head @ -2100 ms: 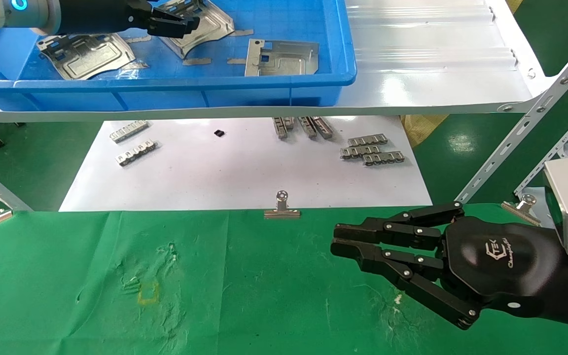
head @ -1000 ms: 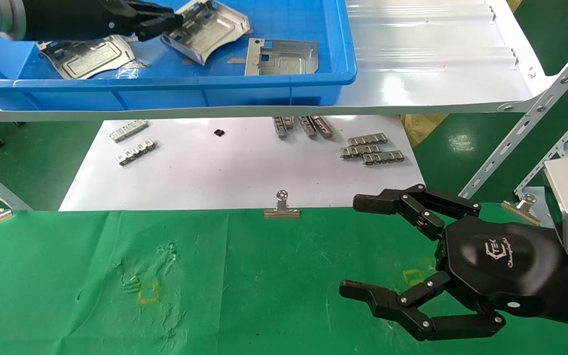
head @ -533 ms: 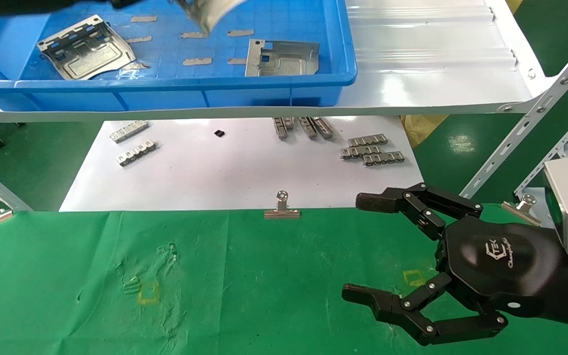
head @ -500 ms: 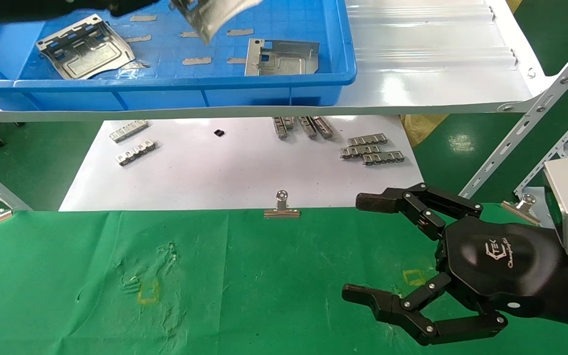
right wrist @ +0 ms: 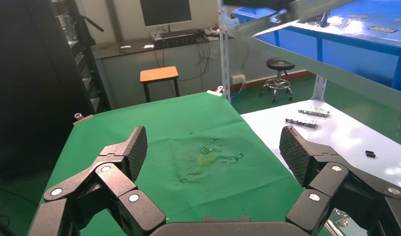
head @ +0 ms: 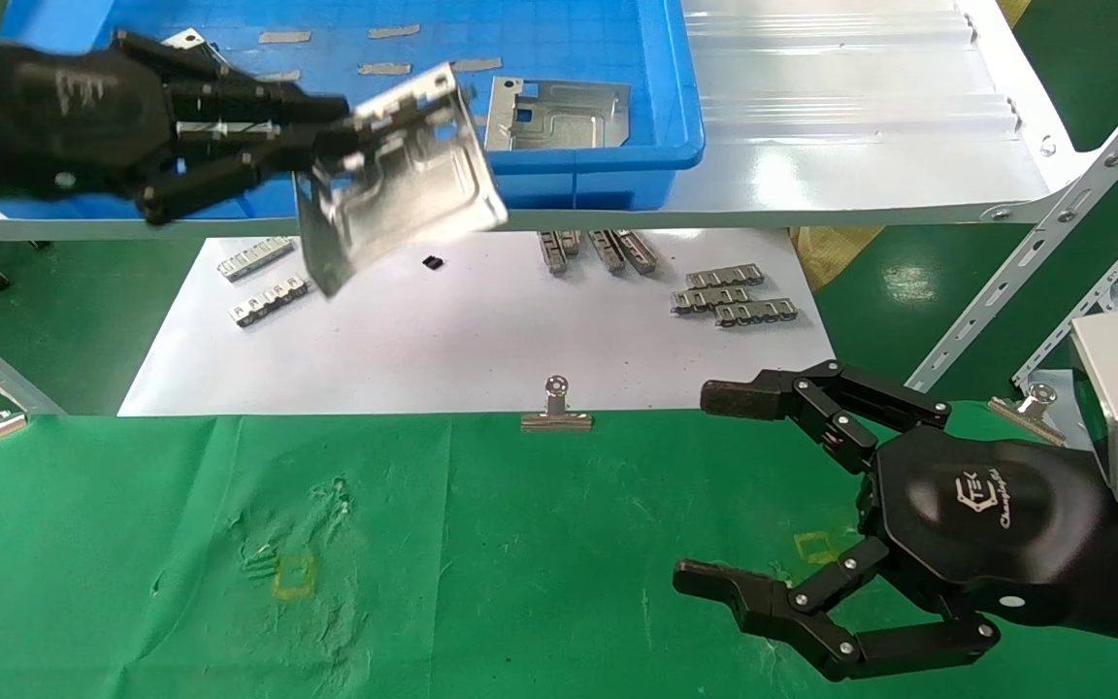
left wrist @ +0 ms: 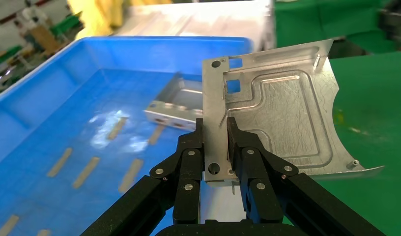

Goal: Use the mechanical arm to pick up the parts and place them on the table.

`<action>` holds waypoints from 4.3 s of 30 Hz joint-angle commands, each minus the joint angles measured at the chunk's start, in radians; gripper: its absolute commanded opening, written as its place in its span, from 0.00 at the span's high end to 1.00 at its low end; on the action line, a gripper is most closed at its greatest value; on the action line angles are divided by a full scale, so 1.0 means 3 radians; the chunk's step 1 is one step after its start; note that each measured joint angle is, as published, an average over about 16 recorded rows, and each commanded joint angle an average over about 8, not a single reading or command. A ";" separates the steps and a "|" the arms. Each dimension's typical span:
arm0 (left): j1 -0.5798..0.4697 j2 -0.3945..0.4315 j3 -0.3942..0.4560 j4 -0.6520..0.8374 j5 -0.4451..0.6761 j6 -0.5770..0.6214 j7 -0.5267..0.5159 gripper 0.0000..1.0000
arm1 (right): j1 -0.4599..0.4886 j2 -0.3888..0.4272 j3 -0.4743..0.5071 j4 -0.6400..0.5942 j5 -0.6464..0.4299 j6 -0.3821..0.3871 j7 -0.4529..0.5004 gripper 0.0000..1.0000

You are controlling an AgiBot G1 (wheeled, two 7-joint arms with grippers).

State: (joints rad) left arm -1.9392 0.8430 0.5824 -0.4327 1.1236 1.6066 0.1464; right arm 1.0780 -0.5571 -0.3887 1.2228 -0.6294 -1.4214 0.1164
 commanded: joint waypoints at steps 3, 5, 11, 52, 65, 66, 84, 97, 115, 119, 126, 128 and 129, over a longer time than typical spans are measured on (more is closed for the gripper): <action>0.0328 -0.0281 0.0137 -0.0552 -0.0394 -0.0004 -0.0051 1.00 | 0.0000 0.0000 0.0000 0.0000 0.0000 0.0000 0.0000 0.00; 0.0463 -0.0424 0.0248 -0.0774 -0.0521 -0.0019 -0.0054 1.00 | 0.0000 0.0000 0.0000 0.0000 0.0000 0.0000 0.0000 0.00; 0.0645 -0.0645 0.0596 -0.1053 -0.0480 -0.0051 0.0296 1.00 | 0.0000 0.0000 0.0000 0.0000 0.0000 0.0000 0.0000 0.00; 0.0898 -0.0434 0.1333 0.0105 -0.0021 -0.0260 0.1812 0.00 | 0.0000 0.0000 0.0000 0.0000 0.0000 0.0000 0.0000 0.00; 0.1074 -0.0509 0.1262 0.0390 -0.0636 -0.0004 0.0951 0.00 | -0.0001 0.0000 0.0000 -0.0001 0.0000 0.0001 0.0000 0.00; 0.1086 -0.0513 0.1262 0.0394 -0.0650 0.0000 0.0943 0.00 | -0.0001 0.0000 0.0000 -0.0001 0.0000 0.0001 0.0000 0.00; 0.1366 -0.0556 0.0915 -0.0113 -0.0762 -0.0065 0.0633 0.00 | -0.0001 0.0001 0.0000 -0.0001 0.0000 0.0001 0.0000 0.00; 0.1754 -0.0611 0.0421 -0.0812 -0.0902 -0.0143 0.0185 0.00 | -0.0001 0.0001 0.0000 -0.0001 0.0000 0.0001 0.0000 0.00; 0.2295 -0.0689 -0.0264 -0.1783 -0.1098 -0.0252 -0.0437 0.00 | -0.0001 0.0001 0.0000 -0.0001 0.0000 0.0001 0.0000 0.00; 0.2414 -0.0706 -0.0415 -0.1996 -0.1141 -0.0276 -0.0574 0.00 | -0.0001 0.0001 0.0000 -0.0001 0.0000 0.0001 0.0000 0.00; 0.2623 -0.0736 -0.0681 -0.2373 -0.1216 -0.0318 -0.0815 0.00 | -0.0001 0.0001 0.0000 -0.0001 0.0000 0.0001 0.0000 0.00; 0.2683 -0.0744 -0.0756 -0.2479 -0.1238 -0.0330 -0.0884 0.00 | -0.0001 0.0001 0.0000 -0.0001 0.0000 0.0001 0.0000 0.00; 0.2713 -0.0748 -0.0794 -0.2534 -0.1249 -0.0336 -0.0918 0.00 | -0.0001 0.0001 0.0000 -0.0001 0.0000 0.0001 0.0000 0.00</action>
State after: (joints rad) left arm -1.1277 0.6188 0.3471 -1.1886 0.7498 1.5064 -0.1264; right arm 1.0777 -0.5569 -0.3887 1.2225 -0.6293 -1.4212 0.1163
